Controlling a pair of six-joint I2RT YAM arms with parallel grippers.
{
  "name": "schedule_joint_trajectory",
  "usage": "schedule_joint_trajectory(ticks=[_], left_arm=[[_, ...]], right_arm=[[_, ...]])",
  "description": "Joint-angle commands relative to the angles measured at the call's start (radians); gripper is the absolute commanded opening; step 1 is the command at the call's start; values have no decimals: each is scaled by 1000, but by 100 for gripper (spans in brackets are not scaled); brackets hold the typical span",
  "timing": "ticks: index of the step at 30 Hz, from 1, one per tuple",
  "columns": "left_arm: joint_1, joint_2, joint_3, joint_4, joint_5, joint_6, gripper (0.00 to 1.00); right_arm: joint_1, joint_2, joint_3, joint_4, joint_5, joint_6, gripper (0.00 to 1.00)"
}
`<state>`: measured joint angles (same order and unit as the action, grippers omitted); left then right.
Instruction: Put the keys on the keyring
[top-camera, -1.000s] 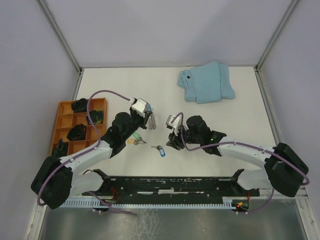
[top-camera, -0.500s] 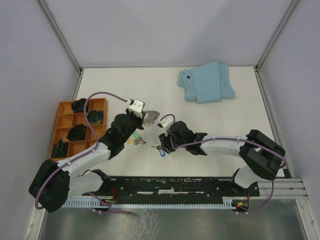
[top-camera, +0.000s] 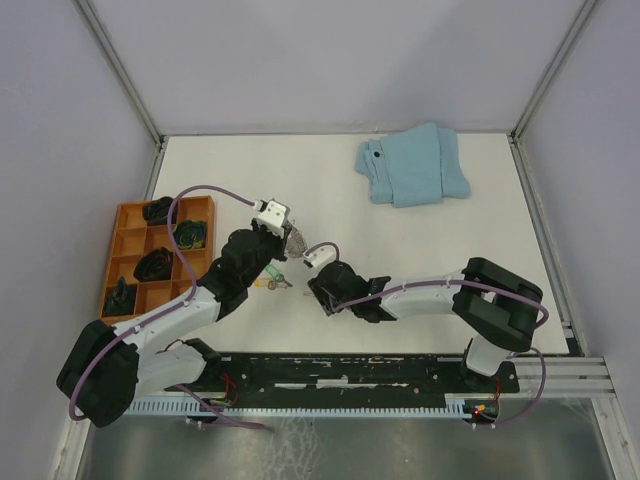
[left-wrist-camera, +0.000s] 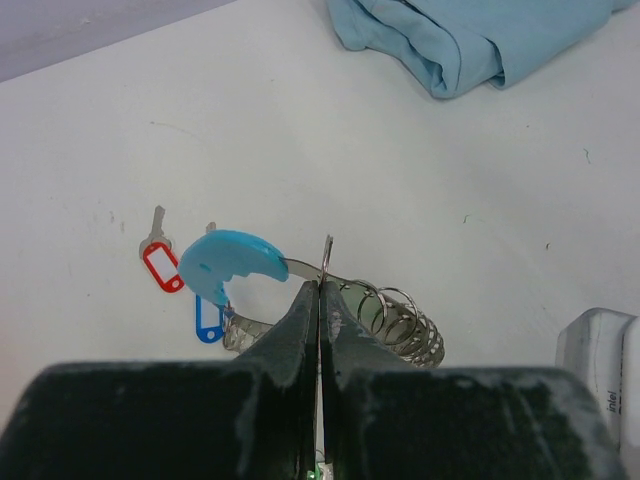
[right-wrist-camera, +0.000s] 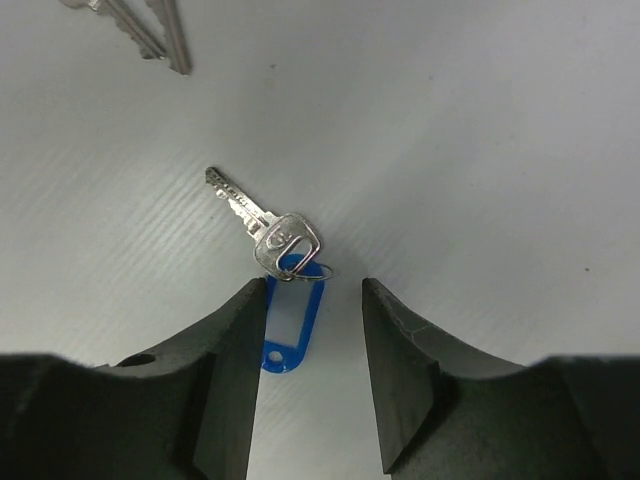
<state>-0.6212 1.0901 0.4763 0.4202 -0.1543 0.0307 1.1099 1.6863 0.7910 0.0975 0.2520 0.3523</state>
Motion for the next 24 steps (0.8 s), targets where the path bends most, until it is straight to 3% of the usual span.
schedule_joint_trajectory(ticks=[1,8,16,24], left_arm=[[1,-28,0,53,13,12,3],[0,-28,1,54,70,17,3],[2,-50,-14,80,186,32,3],[1,-44,-18,91,270,46,3]], right_arm=[[1,-12,29,-122,135,-4,49],[-66,-58,4,-273,243,-24,45],[-173,-187,-23,-289,167,-68,48],[-181,-179,45,-373,208,146,51]])
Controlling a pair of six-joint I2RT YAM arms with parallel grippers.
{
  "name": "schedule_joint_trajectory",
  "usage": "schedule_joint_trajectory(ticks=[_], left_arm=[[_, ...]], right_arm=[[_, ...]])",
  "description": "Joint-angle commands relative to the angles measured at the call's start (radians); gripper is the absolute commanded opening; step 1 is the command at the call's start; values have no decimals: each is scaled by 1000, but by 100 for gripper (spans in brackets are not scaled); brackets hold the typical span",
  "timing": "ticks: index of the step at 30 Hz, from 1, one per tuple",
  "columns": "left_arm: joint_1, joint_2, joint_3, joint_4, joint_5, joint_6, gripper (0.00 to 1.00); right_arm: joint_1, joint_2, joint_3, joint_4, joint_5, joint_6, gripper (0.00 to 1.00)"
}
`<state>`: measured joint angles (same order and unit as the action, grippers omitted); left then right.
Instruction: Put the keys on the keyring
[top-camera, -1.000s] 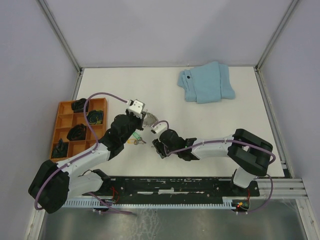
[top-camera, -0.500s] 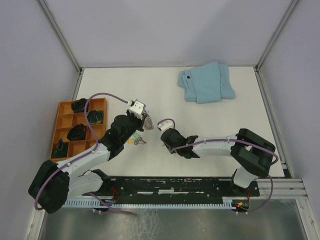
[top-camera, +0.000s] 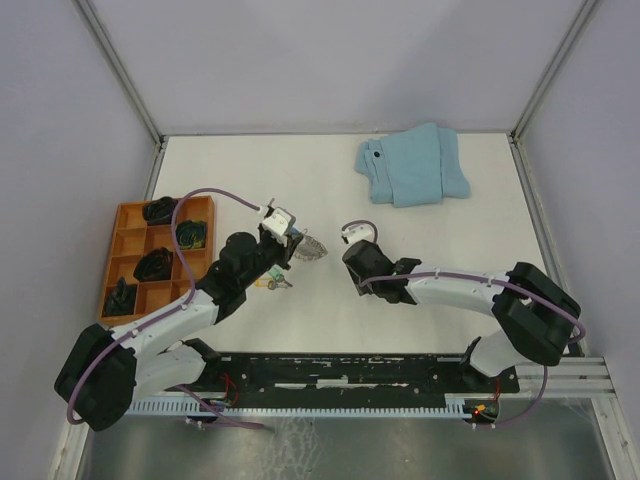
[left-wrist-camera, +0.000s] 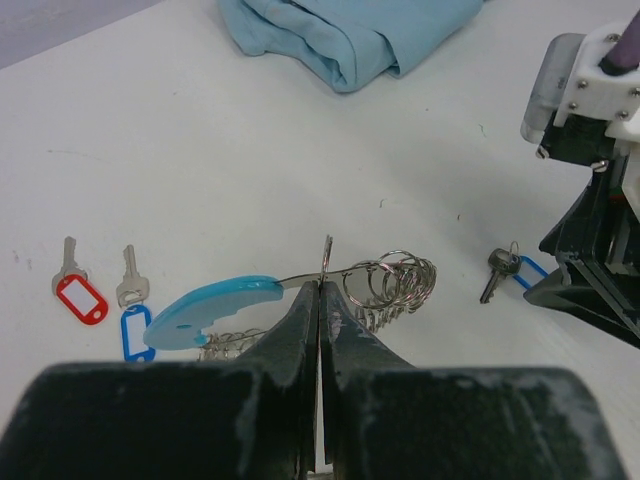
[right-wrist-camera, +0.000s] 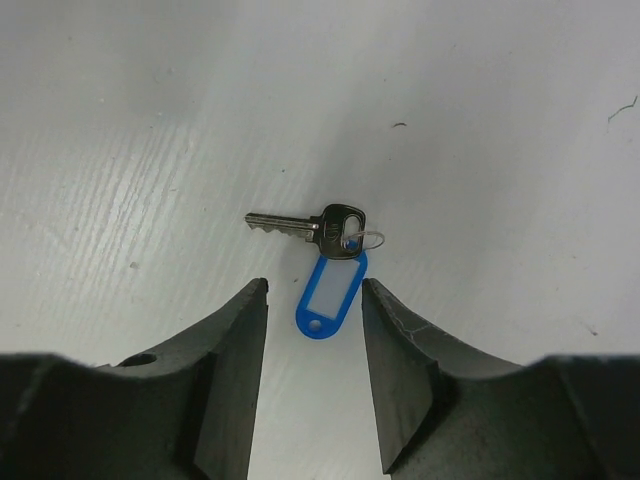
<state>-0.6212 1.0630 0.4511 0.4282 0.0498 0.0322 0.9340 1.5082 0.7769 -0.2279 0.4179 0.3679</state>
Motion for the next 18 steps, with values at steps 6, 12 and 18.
schedule_joint_trajectory(ticks=[6,12,18], left_arm=[[1,-1,14,78,99,47,3],[1,14,28,60,121,52,3],[1,13,29,60,136,55,3]], right_arm=[[-18,18,56,-61,137,307,50],[-21,34,36,-26,244,413,45],[-31,57,28,-1,276,467,41]])
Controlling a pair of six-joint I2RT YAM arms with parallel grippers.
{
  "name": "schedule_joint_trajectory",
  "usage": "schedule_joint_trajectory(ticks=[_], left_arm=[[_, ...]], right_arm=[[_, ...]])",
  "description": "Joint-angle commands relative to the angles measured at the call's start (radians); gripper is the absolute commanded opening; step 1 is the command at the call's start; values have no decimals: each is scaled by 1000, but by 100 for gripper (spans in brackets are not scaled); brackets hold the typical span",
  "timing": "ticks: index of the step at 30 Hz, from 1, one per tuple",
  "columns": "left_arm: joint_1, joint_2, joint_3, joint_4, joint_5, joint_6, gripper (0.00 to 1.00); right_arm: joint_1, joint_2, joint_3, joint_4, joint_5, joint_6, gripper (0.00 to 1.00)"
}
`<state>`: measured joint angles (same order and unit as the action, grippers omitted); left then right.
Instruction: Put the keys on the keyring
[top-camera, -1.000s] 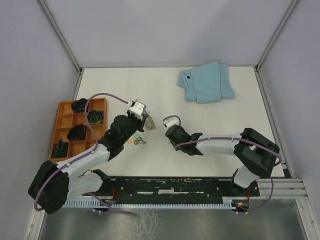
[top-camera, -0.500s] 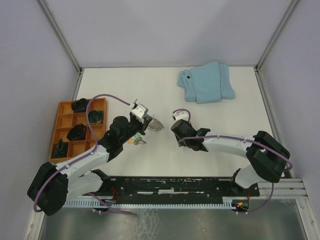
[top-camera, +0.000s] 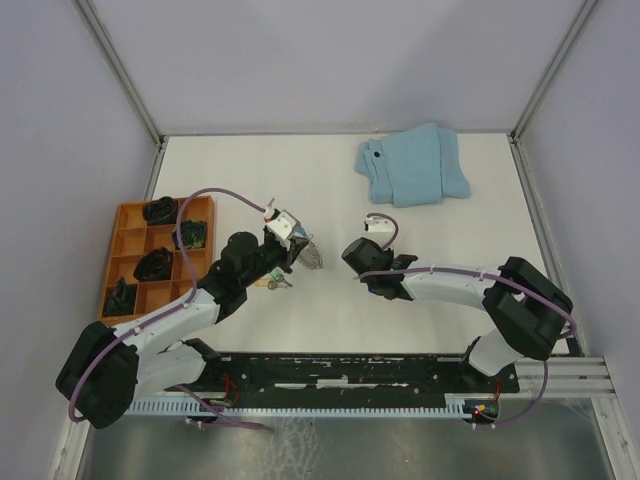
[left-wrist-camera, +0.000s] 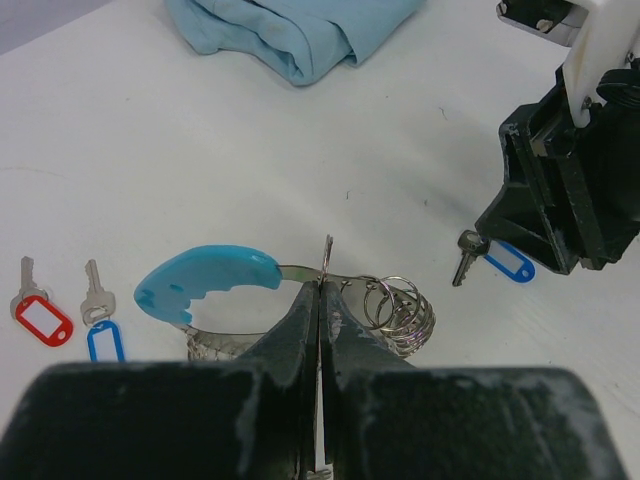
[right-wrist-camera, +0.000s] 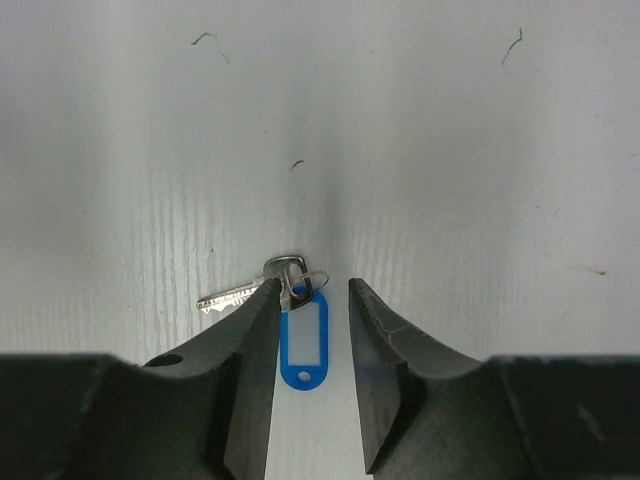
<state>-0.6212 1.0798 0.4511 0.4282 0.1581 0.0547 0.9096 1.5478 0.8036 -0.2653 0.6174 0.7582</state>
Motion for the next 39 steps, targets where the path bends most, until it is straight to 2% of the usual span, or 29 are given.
schedule_joint_trajectory(ticks=[1,18,25,31,35,39], left_arm=[[1,-2,30,60,31,33,3],[2,28,47,45,63,35,3],[1,35,53,41,79,36,3],[1,29,52,38,92,42,3],[0,26,51,35,95,43,3],[1,29,52,35,93,44,3]], right_arm=[[-6,23,2,38,80,84,41],[-8,123,9,88,37,129,36],[-9,118,8,128,0,66,26],[-32,109,29,185,-110,-113,15],[-37,88,57,140,-130,-175,17],[-35,52,88,44,-145,-232,28]])
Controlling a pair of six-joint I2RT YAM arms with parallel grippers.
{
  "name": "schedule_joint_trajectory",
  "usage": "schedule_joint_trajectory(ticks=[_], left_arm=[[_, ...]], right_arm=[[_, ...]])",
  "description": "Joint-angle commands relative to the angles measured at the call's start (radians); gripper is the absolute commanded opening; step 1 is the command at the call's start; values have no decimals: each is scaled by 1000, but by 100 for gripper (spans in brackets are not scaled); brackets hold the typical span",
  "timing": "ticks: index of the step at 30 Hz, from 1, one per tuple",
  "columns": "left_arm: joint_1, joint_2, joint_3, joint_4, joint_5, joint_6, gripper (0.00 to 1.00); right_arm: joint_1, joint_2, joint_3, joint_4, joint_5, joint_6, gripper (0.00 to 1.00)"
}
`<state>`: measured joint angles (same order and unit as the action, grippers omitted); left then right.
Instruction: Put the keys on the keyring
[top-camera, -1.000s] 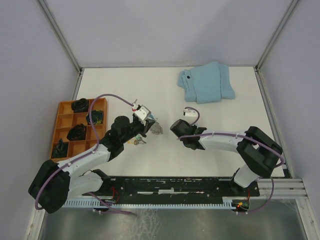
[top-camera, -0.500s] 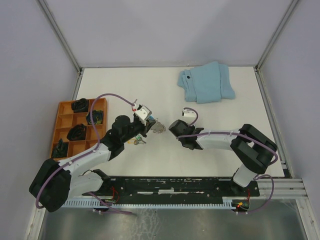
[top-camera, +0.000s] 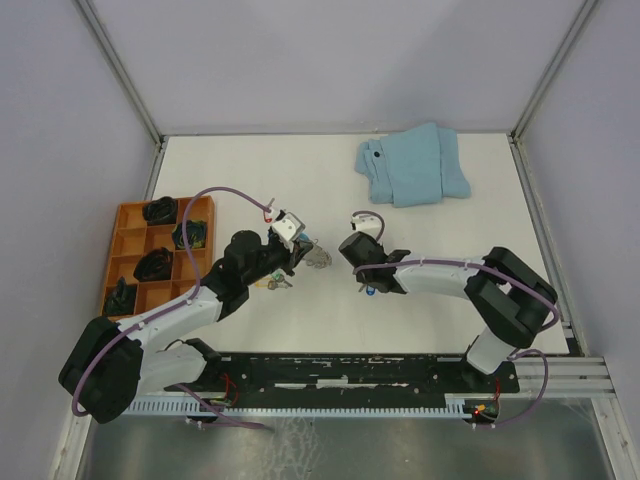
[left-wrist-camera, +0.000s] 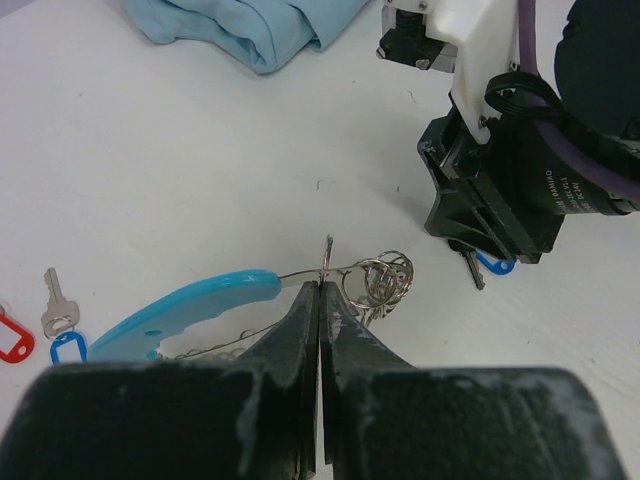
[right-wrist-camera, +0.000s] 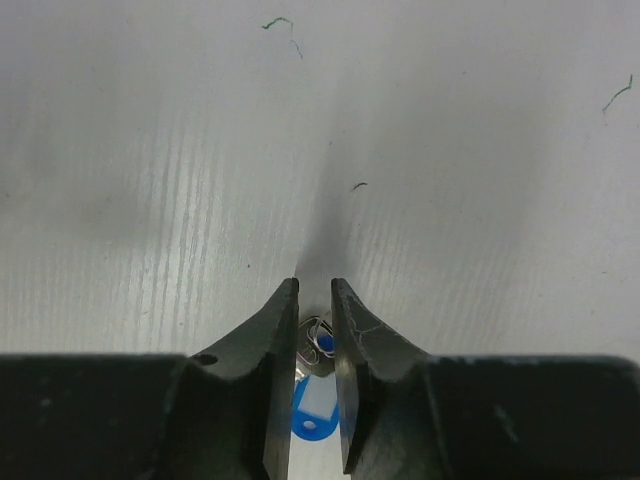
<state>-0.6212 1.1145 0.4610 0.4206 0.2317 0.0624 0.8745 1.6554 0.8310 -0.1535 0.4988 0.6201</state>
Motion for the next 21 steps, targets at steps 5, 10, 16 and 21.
schedule_joint_trajectory(ticks=[5,10,16,21], left_arm=[[1,-2,45,44,23,37,3],[2,-1,47,41,27,36,3],[2,-7,47,36,34,37,3],[2,-4,47,35,47,37,3]], right_arm=[[5,-83,95,-187,-55,-130,34],[6,-53,123,-231,-93,-126,31],[5,-6,118,-222,-82,-113,29],[6,35,113,-188,-83,-112,27]])
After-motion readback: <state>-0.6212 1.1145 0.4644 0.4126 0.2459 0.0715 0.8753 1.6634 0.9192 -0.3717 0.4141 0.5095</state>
